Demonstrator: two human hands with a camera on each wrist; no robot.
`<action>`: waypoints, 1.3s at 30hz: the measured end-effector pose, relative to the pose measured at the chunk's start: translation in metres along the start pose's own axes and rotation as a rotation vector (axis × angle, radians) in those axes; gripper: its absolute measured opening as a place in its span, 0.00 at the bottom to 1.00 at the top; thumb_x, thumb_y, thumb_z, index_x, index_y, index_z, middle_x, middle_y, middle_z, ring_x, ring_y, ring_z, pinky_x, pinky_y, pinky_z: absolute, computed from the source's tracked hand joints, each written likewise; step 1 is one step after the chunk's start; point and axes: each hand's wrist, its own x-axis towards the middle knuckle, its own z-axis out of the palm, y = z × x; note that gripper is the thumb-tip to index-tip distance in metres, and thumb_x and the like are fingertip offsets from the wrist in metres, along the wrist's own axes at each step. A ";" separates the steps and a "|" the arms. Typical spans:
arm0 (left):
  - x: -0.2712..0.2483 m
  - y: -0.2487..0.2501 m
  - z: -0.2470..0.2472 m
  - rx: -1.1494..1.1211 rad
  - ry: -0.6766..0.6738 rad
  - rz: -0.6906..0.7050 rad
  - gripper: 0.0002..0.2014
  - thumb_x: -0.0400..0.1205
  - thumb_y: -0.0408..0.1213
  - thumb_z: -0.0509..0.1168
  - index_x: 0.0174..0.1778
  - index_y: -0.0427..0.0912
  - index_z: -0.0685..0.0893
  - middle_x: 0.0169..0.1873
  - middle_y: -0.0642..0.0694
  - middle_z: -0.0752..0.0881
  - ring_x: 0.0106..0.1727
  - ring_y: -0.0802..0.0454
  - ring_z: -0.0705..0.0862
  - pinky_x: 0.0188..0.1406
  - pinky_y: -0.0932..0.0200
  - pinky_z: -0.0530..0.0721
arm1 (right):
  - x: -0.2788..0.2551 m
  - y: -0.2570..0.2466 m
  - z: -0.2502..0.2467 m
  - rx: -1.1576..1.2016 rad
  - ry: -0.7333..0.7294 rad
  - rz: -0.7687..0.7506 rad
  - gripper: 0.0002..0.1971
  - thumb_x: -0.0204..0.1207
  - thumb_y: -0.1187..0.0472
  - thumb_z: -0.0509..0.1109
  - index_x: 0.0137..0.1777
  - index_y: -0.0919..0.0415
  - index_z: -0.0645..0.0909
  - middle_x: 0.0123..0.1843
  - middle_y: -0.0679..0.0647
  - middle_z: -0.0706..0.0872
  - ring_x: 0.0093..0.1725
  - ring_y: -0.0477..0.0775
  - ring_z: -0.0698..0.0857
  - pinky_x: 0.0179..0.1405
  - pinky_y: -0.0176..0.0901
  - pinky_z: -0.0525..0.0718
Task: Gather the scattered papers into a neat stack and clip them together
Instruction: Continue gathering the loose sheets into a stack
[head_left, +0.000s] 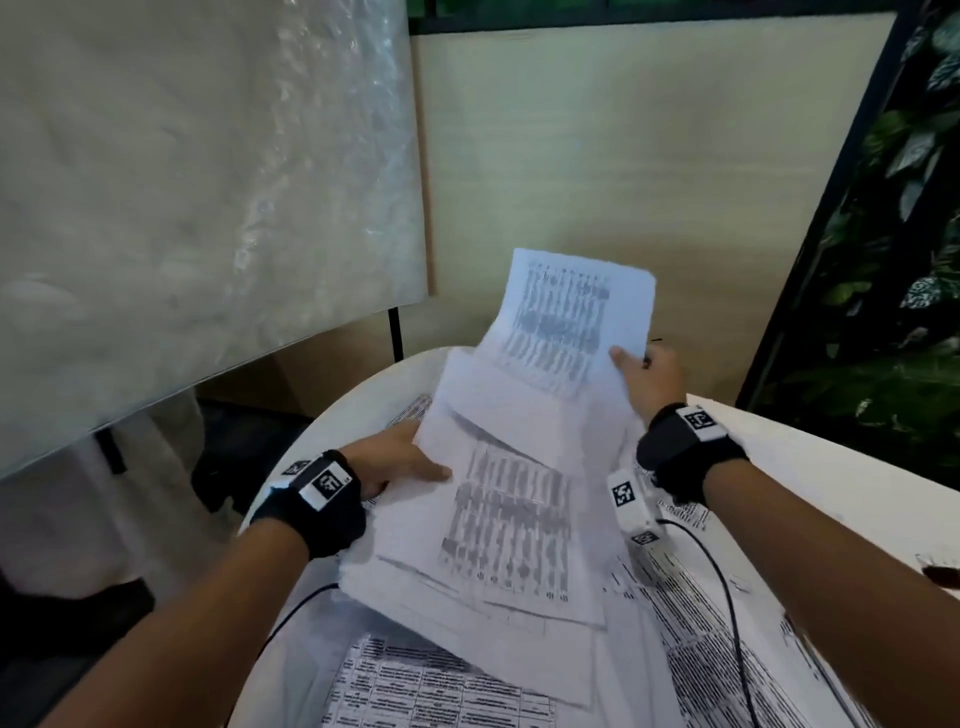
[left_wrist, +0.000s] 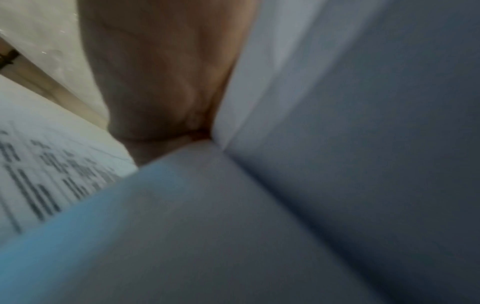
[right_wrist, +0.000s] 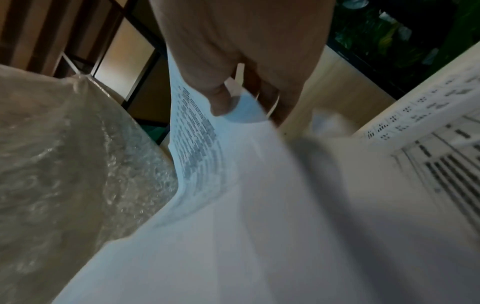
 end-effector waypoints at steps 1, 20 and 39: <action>0.000 -0.002 -0.006 -0.040 0.022 -0.016 0.21 0.78 0.19 0.70 0.65 0.38 0.83 0.62 0.32 0.88 0.57 0.34 0.88 0.59 0.39 0.87 | 0.001 -0.001 -0.007 -0.009 0.049 -0.021 0.18 0.79 0.59 0.71 0.28 0.59 0.72 0.27 0.54 0.74 0.28 0.51 0.70 0.28 0.40 0.70; 0.025 -0.012 -0.029 -0.069 0.140 -0.138 0.22 0.72 0.14 0.71 0.63 0.26 0.84 0.59 0.26 0.87 0.59 0.27 0.87 0.61 0.28 0.84 | -0.027 0.037 0.011 -0.428 -0.588 0.126 0.18 0.74 0.57 0.76 0.62 0.59 0.82 0.52 0.59 0.89 0.47 0.56 0.87 0.43 0.38 0.81; 0.035 -0.030 -0.036 -0.205 0.163 -0.170 0.24 0.72 0.13 0.67 0.66 0.26 0.82 0.61 0.26 0.87 0.61 0.28 0.87 0.53 0.35 0.88 | 0.081 0.074 -0.095 -1.081 -0.642 0.210 0.50 0.27 0.31 0.86 0.52 0.59 0.87 0.46 0.50 0.93 0.47 0.56 0.90 0.53 0.47 0.87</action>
